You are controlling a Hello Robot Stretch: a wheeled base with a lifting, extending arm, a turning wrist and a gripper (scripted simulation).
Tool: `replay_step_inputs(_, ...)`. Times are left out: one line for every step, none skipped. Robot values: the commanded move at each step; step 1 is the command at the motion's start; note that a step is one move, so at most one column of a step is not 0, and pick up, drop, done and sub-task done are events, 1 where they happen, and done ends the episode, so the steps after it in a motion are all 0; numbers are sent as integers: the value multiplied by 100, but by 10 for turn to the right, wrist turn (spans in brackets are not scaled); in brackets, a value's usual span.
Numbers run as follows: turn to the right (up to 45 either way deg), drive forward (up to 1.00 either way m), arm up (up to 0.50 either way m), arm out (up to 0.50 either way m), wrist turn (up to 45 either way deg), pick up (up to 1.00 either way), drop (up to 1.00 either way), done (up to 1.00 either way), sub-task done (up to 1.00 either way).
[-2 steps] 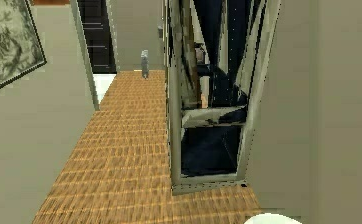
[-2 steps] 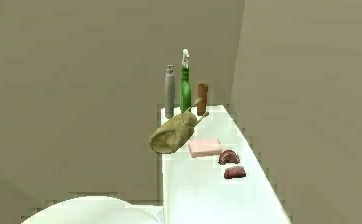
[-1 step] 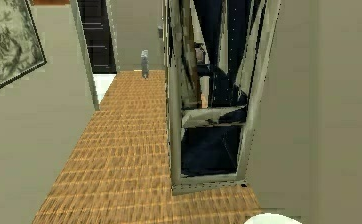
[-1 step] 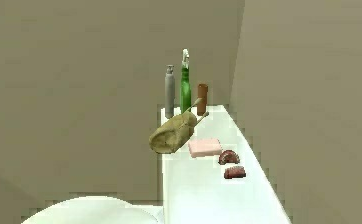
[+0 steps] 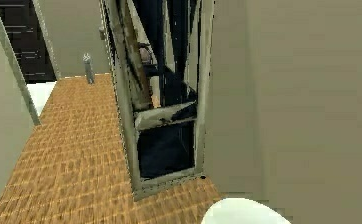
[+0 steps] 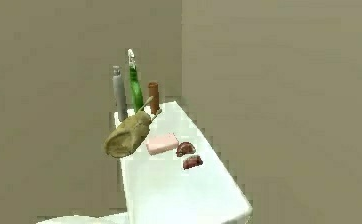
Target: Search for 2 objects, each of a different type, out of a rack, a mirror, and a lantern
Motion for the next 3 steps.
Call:
replay_step_inputs(450,0,0,0,0,0,0,0,0)
replay_step_inputs(450,0,0,0,0,0,0,0,0)
replay_step_inputs(-90,0,0,0,0,0,0,0,0)
